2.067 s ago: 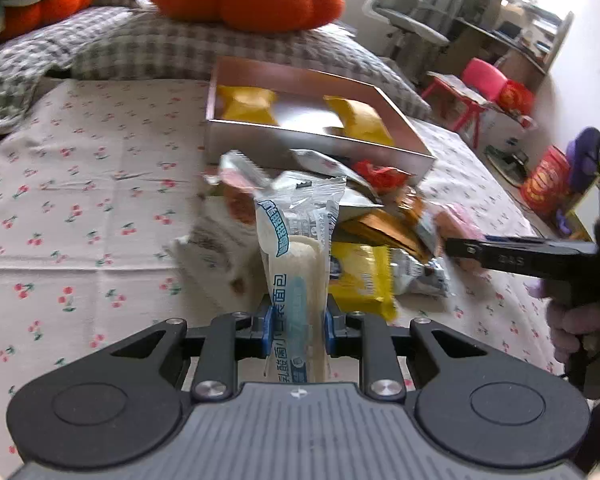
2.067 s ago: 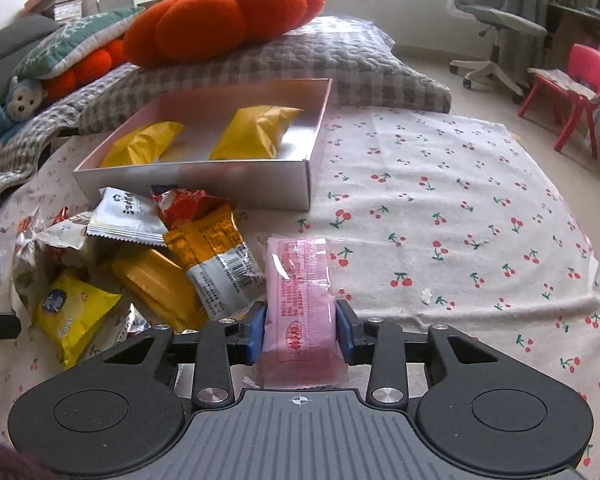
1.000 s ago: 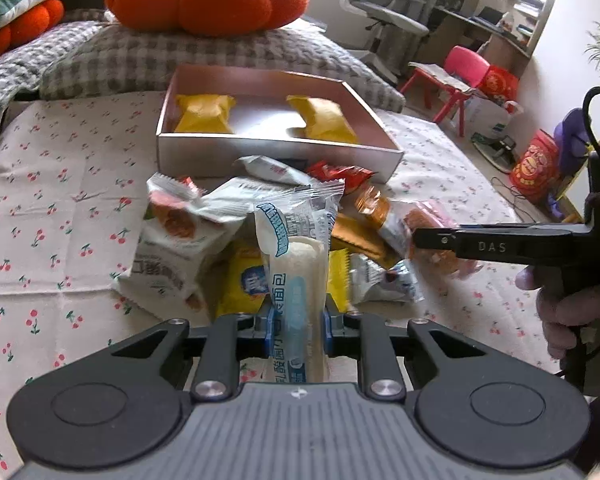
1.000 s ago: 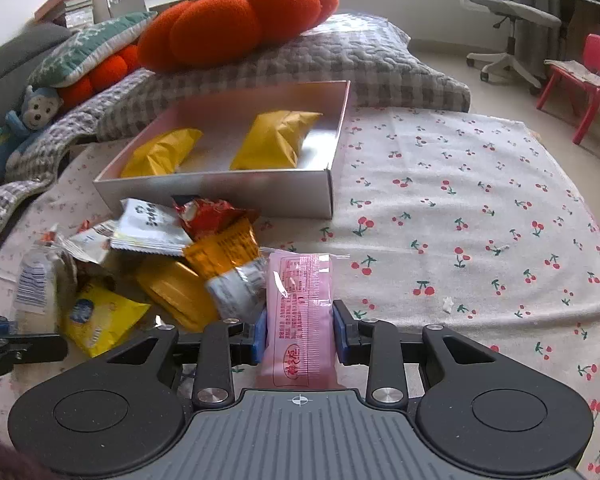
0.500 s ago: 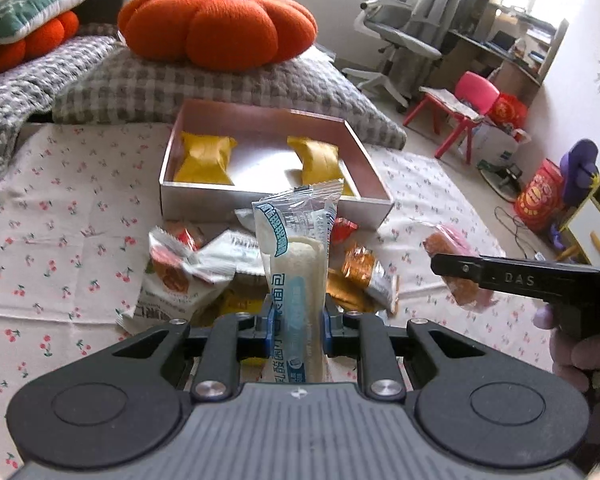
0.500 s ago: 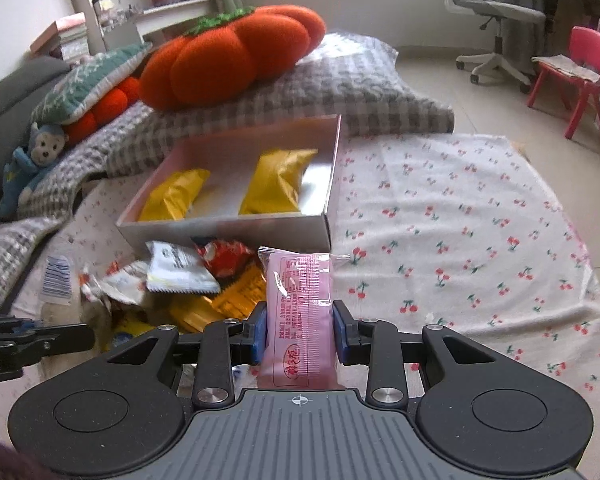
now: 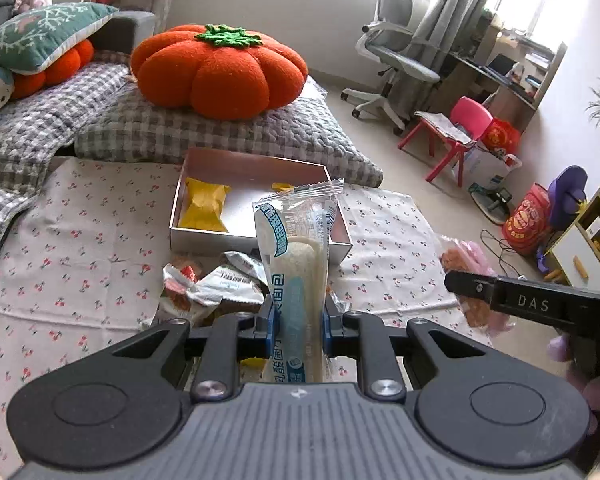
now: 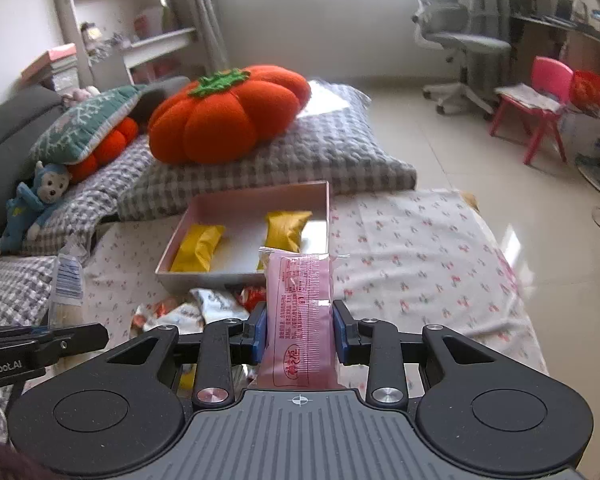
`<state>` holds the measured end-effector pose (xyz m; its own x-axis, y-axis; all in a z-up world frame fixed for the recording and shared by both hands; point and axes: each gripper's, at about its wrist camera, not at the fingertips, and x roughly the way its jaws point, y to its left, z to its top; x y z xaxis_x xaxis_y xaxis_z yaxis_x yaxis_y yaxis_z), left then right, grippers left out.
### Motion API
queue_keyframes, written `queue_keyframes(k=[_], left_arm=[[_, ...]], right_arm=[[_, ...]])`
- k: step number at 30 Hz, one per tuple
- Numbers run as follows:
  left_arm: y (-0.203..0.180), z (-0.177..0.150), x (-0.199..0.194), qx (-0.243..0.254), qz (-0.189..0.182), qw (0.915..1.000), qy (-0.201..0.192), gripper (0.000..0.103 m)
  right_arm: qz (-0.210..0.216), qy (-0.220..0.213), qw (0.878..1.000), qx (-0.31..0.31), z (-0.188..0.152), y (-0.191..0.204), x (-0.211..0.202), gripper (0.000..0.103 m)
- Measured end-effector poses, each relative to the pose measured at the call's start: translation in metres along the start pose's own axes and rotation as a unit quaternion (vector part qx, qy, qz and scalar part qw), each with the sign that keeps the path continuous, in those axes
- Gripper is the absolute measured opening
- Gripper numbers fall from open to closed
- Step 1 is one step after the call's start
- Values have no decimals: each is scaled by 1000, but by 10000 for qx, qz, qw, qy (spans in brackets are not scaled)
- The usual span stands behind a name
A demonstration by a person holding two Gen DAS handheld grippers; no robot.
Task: Organize snacks
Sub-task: 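Carry both packets into the pink box and open both tools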
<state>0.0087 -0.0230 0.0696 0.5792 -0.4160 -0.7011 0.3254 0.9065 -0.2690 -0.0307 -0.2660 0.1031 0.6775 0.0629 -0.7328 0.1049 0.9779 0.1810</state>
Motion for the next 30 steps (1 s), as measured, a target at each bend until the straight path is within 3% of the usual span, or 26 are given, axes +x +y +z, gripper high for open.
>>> queue_keyframes(k=[3, 7, 16, 20, 30], left_arm=[[1, 8, 3, 14, 15, 9999, 139, 19], [5, 20, 20, 25, 37, 9998, 210, 19], [20, 50, 86, -196, -67, 9994, 273, 19], [33, 65, 115, -565, -228, 9974, 376, 19], [43, 84, 172, -853, -152, 9955, 390, 19]], right_arm=[[3, 284, 9995, 122, 9, 7, -3, 31], [135, 240, 9996, 36, 19, 16, 7, 31], [527, 358, 9964, 551, 42, -1, 76, 31], [613, 353, 9948, 733, 54, -11, 103, 31], [807, 438, 9897, 1098, 70, -29, 169, 31]])
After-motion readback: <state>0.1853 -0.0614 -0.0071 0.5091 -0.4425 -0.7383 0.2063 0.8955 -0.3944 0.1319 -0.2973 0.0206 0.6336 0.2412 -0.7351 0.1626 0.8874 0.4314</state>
